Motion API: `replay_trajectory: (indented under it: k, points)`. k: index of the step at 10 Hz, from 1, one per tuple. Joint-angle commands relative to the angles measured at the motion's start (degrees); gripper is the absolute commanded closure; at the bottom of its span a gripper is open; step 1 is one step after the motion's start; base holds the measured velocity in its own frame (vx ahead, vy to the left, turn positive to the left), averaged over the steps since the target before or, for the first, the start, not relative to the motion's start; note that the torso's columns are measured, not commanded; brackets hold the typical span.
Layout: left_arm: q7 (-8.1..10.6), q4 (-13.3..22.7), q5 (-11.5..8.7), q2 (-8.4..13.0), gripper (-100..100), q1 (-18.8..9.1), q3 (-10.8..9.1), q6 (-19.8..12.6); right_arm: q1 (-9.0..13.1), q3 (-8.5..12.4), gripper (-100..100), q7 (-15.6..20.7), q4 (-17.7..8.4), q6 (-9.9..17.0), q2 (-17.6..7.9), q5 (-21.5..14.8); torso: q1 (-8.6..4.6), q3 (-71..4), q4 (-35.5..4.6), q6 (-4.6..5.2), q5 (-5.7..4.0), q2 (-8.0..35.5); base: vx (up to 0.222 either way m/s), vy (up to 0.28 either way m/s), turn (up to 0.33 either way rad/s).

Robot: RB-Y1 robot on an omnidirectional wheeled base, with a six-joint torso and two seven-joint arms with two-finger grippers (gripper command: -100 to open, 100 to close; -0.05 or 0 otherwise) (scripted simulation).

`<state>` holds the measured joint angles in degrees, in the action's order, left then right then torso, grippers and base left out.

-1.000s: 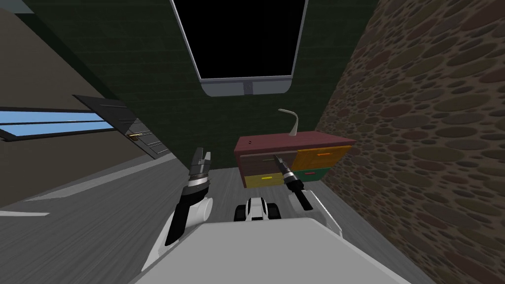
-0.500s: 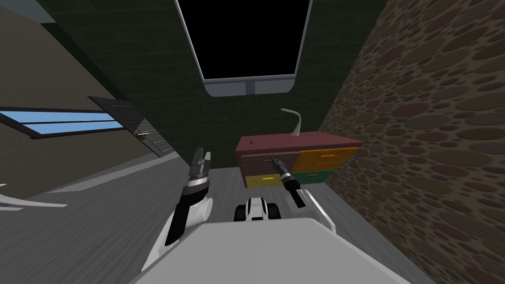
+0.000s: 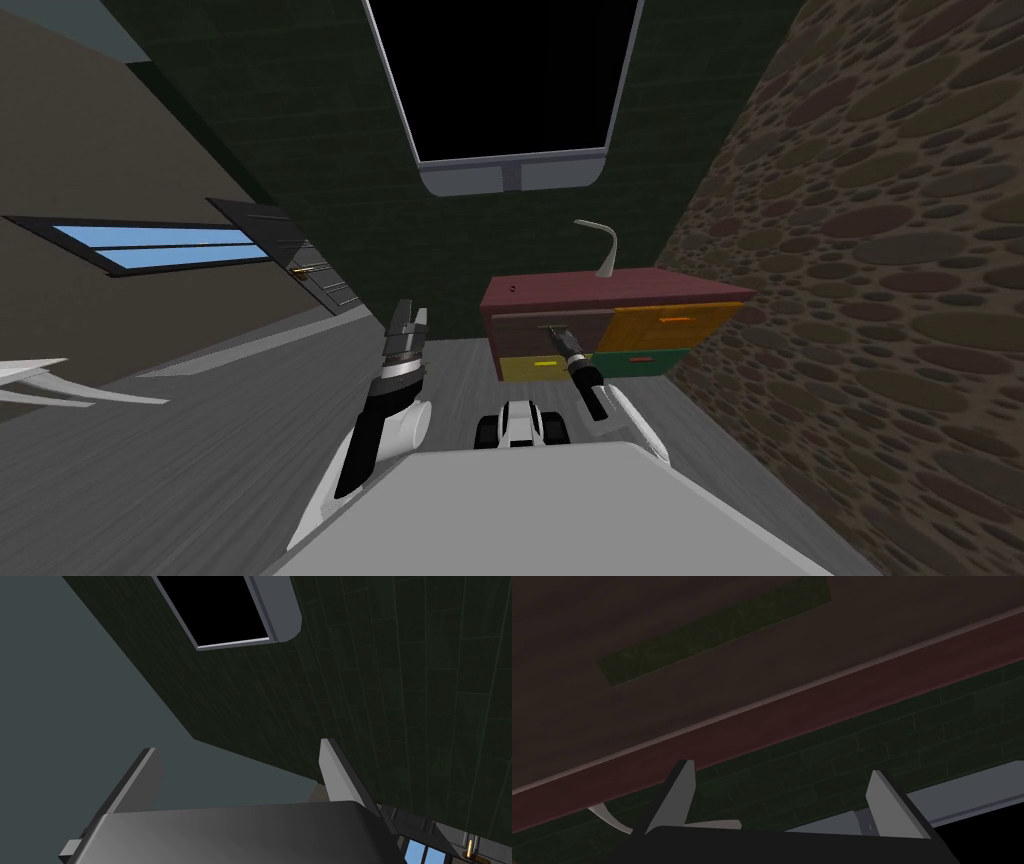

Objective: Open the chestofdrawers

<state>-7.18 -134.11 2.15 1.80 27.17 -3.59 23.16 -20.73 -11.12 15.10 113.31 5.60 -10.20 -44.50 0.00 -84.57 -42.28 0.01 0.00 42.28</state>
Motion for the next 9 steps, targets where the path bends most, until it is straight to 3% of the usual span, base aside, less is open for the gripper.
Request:
replay_trajectory:
  k: [1,2,3,4,5,7,8,9]
  points:
    - [0.00,0.00,0.00,0.00,0,0.00,0.00,0.00,0.94,-1.21,-100,1.28,-2.42,3.27,-0.28,-4.22,0.00,-0.01,0.01,-0.02,0.00,-0.02,0.013,0.001,0.055]
    - [0.00,0.00,0.00,0.00,0,0.00,0.00,0.00,0.94,-1.21,-100,1.28,-2.42,3.27,-0.28,-5.41,0.01,-0.01,0.00,0.00,0.00,-0.01,0.000,0.000,0.000]
    - [0.00,0.00,0.00,0.00,0,0.00,0.00,0.00,1.62,-2.32,-100,2.43,-4.53,6.02,-0.38,-7.43,0.00,0.02,-0.01,0.01,0.00,0.03,0.007,0.001,0.089]
    - [0.00,0.00,0.00,0.00,0,0.00,0.00,0.00,1.62,-2.32,-100,2.43,-4.53,6.02,-0.38,-9.38,0.00,0.02,-0.01,-0.02,0.00,0.02,0.009,0.000,0.062]
    - [0.00,0.00,0.00,0.00,0,0.00,0.00,0.00,2.30,-3.43,-100,3.58,-6.70,7.87,-0.44,-11.22,0.00,0.01,-0.01,0.00,0.00,0.01,0.012,0.000,0.105]
    - [0.00,0.00,0.00,0.00,0,0.00,0.00,0.00,2.30,-3.43,-100,3.58,-6.70,8.78,-0.44,-13.70,-0.01,-0.01,0.00,0.01,0.00,-0.01,0.009,0.000,0.015]
    - [0.00,0.00,0.00,0.00,0,0.00,0.00,0.00,2.99,-4.53,-100,4.73,-8.90,11.45,-0.46,-15.92,0.00,0.01,-0.01,0.01,0.00,0.02,0.009,0.001,0.117]
    - [0.00,0.00,0.00,0.00,0,0.00,0.00,0.00,2.99,-4.53,-100,4.73,-8.90,11.53,-0.46,-17.55,0.01,0.01,0.00,-0.03,0.00,0.01,0.010,-0.001,0.055]
